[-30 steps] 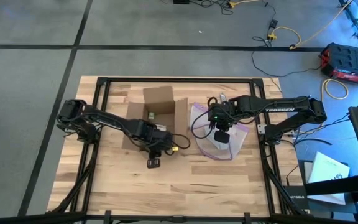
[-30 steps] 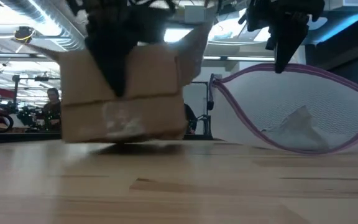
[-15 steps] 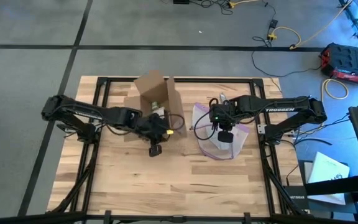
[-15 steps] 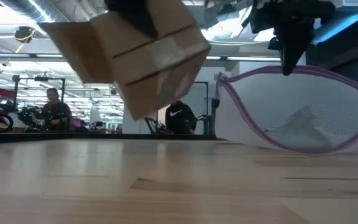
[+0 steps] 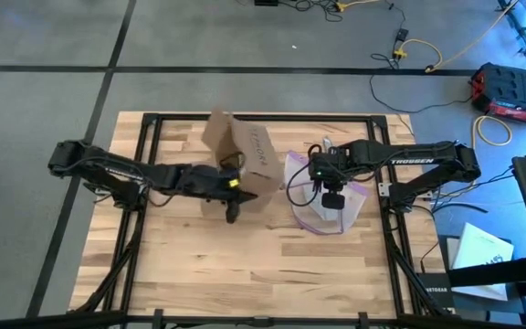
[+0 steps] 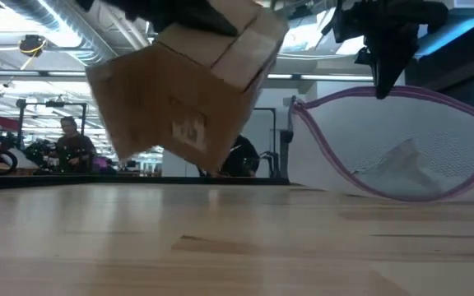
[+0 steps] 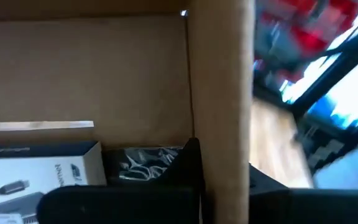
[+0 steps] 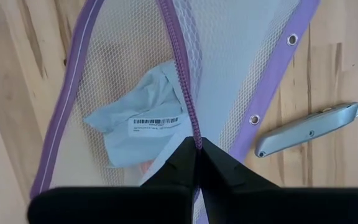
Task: Unpack boxes
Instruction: Put the white box into the zip bag
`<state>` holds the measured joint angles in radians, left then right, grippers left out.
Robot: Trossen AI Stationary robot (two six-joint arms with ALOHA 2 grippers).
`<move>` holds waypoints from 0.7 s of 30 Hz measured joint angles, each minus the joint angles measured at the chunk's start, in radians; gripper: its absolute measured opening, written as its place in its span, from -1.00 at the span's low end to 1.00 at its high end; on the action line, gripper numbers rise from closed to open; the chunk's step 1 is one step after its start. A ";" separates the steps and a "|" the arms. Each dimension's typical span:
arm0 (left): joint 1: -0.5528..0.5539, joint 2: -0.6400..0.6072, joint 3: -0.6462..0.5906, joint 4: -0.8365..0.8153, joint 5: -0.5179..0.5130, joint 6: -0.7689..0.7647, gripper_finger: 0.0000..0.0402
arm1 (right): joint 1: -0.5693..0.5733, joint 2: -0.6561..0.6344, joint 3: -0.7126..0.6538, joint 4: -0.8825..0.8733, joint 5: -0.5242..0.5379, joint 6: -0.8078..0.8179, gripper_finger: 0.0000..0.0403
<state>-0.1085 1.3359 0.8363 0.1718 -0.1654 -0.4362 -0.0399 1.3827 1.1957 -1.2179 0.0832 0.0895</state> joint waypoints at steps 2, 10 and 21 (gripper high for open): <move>0.000 -0.018 -0.066 0.178 0.000 -0.004 -1.00 | 0.000 0.000 0.000 -0.006 0.000 -0.012 -1.00; 0.014 -0.032 -0.231 0.696 -0.003 0.051 -1.00 | 0.000 0.000 0.000 -0.017 0.000 -0.016 -1.00; 0.011 -0.023 -0.475 1.050 -0.064 -0.011 -1.00 | 0.000 0.000 0.000 -0.035 -0.002 -0.016 -1.00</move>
<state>-0.0977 1.3130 0.3614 1.2221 -0.2291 -0.4469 -0.0399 1.3830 1.1959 -1.2531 0.0814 0.0731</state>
